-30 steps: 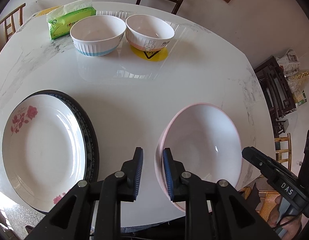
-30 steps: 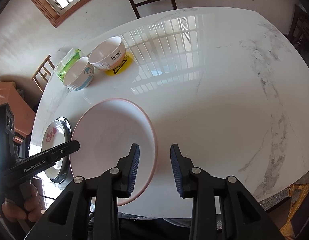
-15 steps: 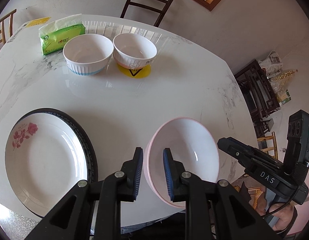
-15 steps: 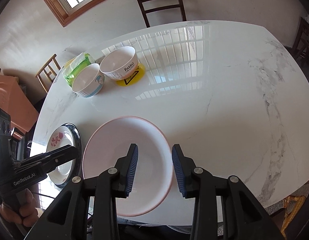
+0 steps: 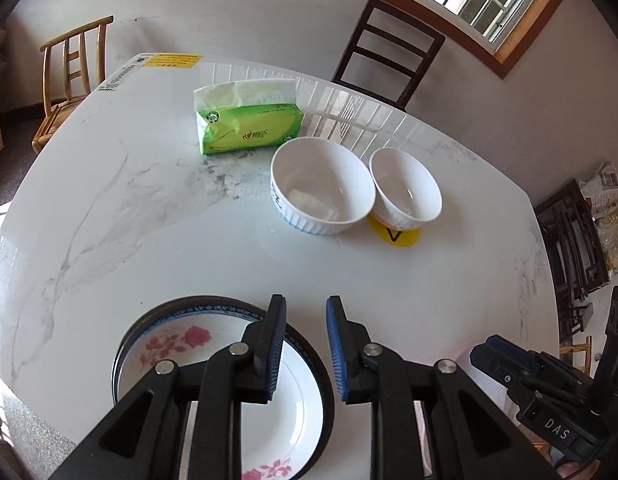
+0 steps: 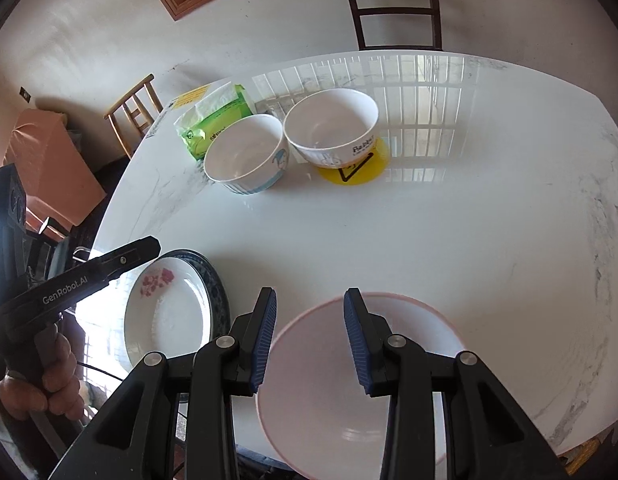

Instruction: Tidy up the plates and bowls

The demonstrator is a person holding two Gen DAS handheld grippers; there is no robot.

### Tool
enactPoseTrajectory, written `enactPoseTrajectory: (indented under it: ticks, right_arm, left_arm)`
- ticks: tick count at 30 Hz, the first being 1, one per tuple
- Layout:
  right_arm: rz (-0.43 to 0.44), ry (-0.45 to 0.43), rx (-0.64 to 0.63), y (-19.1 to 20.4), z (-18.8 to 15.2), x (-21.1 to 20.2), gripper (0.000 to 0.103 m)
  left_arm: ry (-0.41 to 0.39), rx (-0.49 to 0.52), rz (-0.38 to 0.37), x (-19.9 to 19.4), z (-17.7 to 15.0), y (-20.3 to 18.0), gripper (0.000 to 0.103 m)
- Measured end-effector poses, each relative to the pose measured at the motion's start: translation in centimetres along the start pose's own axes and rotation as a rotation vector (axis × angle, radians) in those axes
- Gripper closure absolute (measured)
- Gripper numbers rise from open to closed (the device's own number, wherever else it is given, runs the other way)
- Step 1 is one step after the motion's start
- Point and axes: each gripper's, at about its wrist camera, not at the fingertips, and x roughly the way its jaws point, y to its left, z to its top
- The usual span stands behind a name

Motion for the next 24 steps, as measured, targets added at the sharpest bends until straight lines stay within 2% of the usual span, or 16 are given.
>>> enactPoseTrajectory:
  ticks: [6, 13, 16, 24]
  right_arm:
    - [0.014, 0.037, 0.015, 2.2, 3.3, 3.1, 0.070]
    - [0.004, 0.061, 0.059, 3.8, 7.7, 6.7, 0.075]
    - [-0.007, 0.080, 0.079, 3.9, 9.3, 8.4, 0.077]
    - [-0.038, 0.114, 0.123, 3.5, 11.8, 12.1, 0.078]
  left_arm:
    - [-0.023, -0.020, 0.029, 1.2, 4.4, 2.1, 0.082]
    - [-0.021, -0.023, -0.031, 4.2, 8.7, 2.7, 0.082]
    - [0.002, 0.000, -0.043, 6.0, 9.6, 2.2, 0.082]
    - [0.059, 0.022, -0.017, 10.3, 10.6, 1.7, 0.082]
